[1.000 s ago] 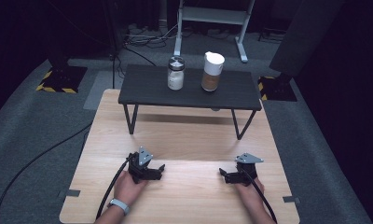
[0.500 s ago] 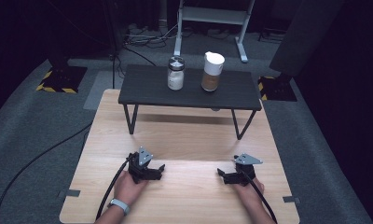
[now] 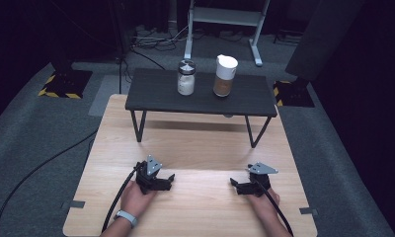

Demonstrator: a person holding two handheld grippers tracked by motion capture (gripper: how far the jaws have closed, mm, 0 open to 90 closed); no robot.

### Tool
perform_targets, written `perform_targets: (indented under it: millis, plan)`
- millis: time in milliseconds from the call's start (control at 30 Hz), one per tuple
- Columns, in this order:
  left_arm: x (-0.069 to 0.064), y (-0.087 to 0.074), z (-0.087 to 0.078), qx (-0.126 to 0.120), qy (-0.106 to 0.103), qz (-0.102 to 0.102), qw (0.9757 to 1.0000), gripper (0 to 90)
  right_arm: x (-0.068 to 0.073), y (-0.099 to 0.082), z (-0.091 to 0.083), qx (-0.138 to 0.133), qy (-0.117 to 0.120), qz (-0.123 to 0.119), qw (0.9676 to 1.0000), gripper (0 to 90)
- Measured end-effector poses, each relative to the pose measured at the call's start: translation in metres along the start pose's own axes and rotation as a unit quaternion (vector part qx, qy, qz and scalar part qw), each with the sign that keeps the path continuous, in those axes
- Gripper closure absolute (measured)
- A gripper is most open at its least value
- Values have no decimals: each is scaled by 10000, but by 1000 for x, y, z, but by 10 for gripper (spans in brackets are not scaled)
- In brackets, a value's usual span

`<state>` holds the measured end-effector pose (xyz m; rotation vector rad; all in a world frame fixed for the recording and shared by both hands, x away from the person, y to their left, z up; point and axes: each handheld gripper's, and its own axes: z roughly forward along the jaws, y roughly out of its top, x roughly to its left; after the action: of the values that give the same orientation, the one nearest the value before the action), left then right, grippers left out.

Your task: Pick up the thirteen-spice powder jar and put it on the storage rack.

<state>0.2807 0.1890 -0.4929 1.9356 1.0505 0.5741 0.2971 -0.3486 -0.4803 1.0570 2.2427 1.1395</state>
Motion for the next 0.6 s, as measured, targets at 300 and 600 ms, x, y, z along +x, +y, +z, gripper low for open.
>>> perform_targets:
  millis: [300, 600]
  plan:
    - [0, 0, 0, -1, 0, -3, 10000, 18, 0, 0, 0, -1, -5, 5, 10000, 0]
    - [0, 0, 0, -2, 0, -2, 10000, 18, 0, 0, 0, -2, -13, 10, 10000, 0]
